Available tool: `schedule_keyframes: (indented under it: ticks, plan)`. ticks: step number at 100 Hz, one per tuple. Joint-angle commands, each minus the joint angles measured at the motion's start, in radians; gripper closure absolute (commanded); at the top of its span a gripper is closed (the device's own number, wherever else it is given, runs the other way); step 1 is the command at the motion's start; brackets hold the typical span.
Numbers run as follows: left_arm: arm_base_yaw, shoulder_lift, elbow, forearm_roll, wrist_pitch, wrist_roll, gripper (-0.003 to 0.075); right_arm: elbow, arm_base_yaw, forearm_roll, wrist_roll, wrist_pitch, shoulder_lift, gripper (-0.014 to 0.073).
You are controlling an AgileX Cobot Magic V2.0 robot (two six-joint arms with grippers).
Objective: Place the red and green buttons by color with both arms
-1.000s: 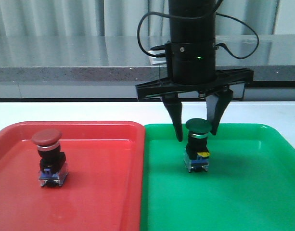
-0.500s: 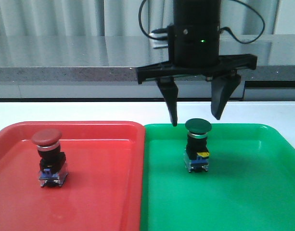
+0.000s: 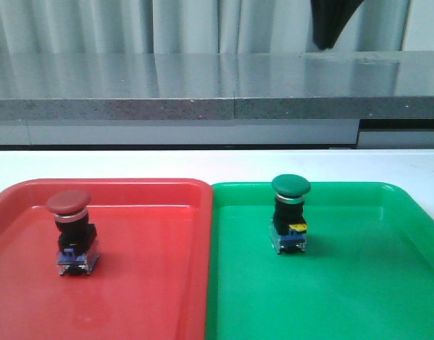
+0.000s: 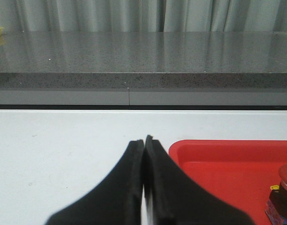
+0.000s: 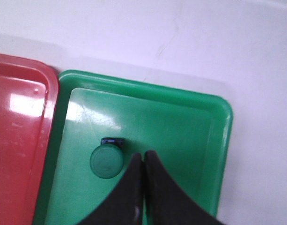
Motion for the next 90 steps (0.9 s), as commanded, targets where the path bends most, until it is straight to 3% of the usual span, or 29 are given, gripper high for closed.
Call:
schedule_keyframes:
  ticks: [1, 46, 90]
  plan:
    - [0.003, -0.032, 0.012, -0.008, -0.077, -0.002, 0.0741, -0.021, -0.003, -0.089, -0.003, -0.017, -0.091, 0.0657]
    - [0.003, -0.032, 0.012, -0.008, -0.077, -0.002, 0.0741, 0.000, -0.004, -0.140, 0.010, -0.037, -0.360, 0.0655]
    - [0.003, -0.032, 0.012, -0.008, -0.077, -0.002, 0.0741, 0.358, -0.096, -0.153, 0.036, -0.199, -0.693, 0.0655]
